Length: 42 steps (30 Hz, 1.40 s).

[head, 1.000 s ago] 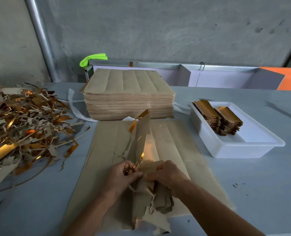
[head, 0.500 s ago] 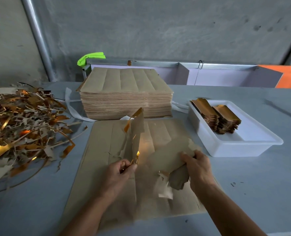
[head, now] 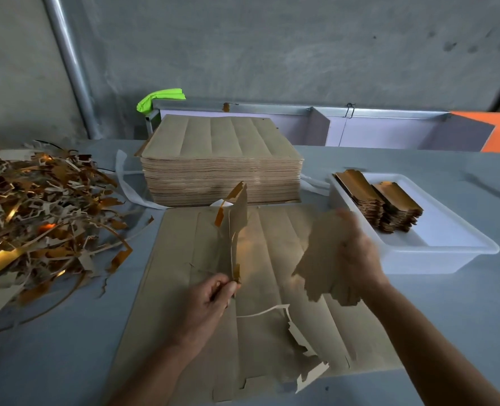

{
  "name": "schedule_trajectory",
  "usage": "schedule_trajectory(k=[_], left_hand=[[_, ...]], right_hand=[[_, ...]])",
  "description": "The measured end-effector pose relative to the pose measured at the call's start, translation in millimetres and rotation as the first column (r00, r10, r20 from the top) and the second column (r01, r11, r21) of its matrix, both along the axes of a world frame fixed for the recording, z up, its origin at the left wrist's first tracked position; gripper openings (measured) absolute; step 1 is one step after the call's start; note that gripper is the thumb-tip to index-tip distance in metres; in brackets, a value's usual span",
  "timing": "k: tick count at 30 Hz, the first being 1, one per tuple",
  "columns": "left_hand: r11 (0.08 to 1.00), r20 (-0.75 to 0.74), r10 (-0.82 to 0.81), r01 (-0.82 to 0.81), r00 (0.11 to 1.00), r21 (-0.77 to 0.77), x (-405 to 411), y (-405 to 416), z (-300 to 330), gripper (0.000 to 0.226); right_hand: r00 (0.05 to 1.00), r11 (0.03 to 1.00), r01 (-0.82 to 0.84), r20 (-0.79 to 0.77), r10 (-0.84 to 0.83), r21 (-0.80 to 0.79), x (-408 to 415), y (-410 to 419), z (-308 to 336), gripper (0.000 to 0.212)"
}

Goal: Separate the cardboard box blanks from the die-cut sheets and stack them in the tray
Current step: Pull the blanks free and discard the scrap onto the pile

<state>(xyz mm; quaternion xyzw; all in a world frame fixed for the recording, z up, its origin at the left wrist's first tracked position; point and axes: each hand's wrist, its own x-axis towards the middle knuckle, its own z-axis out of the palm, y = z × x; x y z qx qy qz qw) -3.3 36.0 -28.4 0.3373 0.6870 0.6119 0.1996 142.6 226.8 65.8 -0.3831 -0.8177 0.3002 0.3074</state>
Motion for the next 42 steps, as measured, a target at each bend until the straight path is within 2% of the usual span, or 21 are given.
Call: schedule_trajectory(k=[2,3,5,8,11,13,17,20,23,25,29,31,33,35,37,39,42], left_hand=[[1.0,-0.016,-0.007,0.007,1.0,0.003,1.5,0.4,0.6,0.02],[1.0,-0.019,-0.007,0.007,1.0,0.006,2.1,0.7,0.9,0.019],[1.0,-0.023,0.0,0.0,1.0,0.013,3.2,0.9,1.5,0.02],[1.0,-0.058,0.006,-0.006,0.998,0.008,3.5,-0.1,2.2,0.023],[1.0,-0.07,-0.014,0.013,0.997,-0.013,0.9,-2.3,-0.3,0.022],[1.0,-0.087,-0.023,0.022,0.996,-0.022,-0.3,-2.2,-2.1,0.02],[0.999,-0.139,-0.021,0.018,0.99,-0.027,-0.3,-1.1,-3.0,0.02],[0.998,-0.211,-0.019,0.004,0.977,-0.07,0.4,-1.0,-1.3,0.017],[0.995,-0.231,0.003,-0.027,0.973,-0.101,3.7,-0.4,2.5,0.012],[0.991,-0.242,0.009,-0.04,0.97,-0.124,6.0,0.1,4.2,0.011],[0.98,-0.32,0.069,-0.125,0.945,-0.158,4.5,3.1,5.5,0.022],[0.976,-0.345,0.072,-0.138,0.936,-0.169,3.7,4.3,6.2,0.033],[0.968,-0.377,0.094,-0.173,0.922,-0.182,3.5,3.8,5.6,0.034],[0.946,-0.358,0.189,-0.267,0.915,-0.184,3.5,1.1,5.9,0.026],[0.887,-0.413,0.285,-0.401,0.865,-0.23,2.0,0.5,9.4,0.019],[0.812,-0.558,0.239,-0.479,0.794,-0.334,0.5,3.4,15.2,0.021],[0.758,-0.637,0.121,-0.485,0.761,-0.437,3.2,16.5,27.9,0.037]], right_hand=[[0.926,0.988,-0.131,0.365,0.095,0.075,-19.3,-8.6,-1.8,0.035],[0.88,0.978,-0.184,0.459,0.121,0.094,-30.4,-14.5,-2.9,0.03],[0.835,0.954,-0.276,0.521,0.178,0.116,-51.7,-26.8,-4.3,0.022],[0.808,0.922,-0.382,0.507,0.301,0.061,-74.8,-39.4,-7.7,0.022],[0.771,0.911,-0.413,0.539,0.34,0.016,-82.8,-48.7,-13.9,0.034],[0.762,0.907,-0.421,0.531,0.37,-0.026,-81.6,-50.5,-18.9,0.033],[0.83,0.936,-0.346,0.447,0.335,-0.059,-81.0,-38.3,-8.5,0.022],[0.847,0.92,-0.348,0.36,0.391,-0.179,-92.9,-39.1,2.4,0.021],[0.868,0.927,-0.261,0.355,0.348,-0.271,-110.0,-48.9,2.6,0.023],[0.86,0.935,-0.228,0.393,0.324,-0.273,-117.8,-50.0,-4.2,0.027],[0.852,0.964,-0.156,0.465,0.241,-0.214,-111.4,-34.6,-7.0,0.031],[0.892,0.96,-0.096,0.404,0.2,-0.265,-103.5,-20.7,-6.6,0.028],[0.916,0.938,-0.077,0.348,0.201,-0.338,-96.0,-8.8,-5.2,0.019],[0.927,0.915,-0.069,0.315,0.206,-0.397,-89.2,-1.2,-3.2,0.007],[0.94,0.912,-0.058,0.284,0.187,-0.407,-85.0,3.8,-1.3,0.011],[0.937,0.914,-0.059,0.293,0.189,-0.401,-84.5,4.1,-0.8,0.018],[0.937,0.905,-0.092,0.273,0.22,-0.416,-89.6,-2.2,-3.0,0.022]])
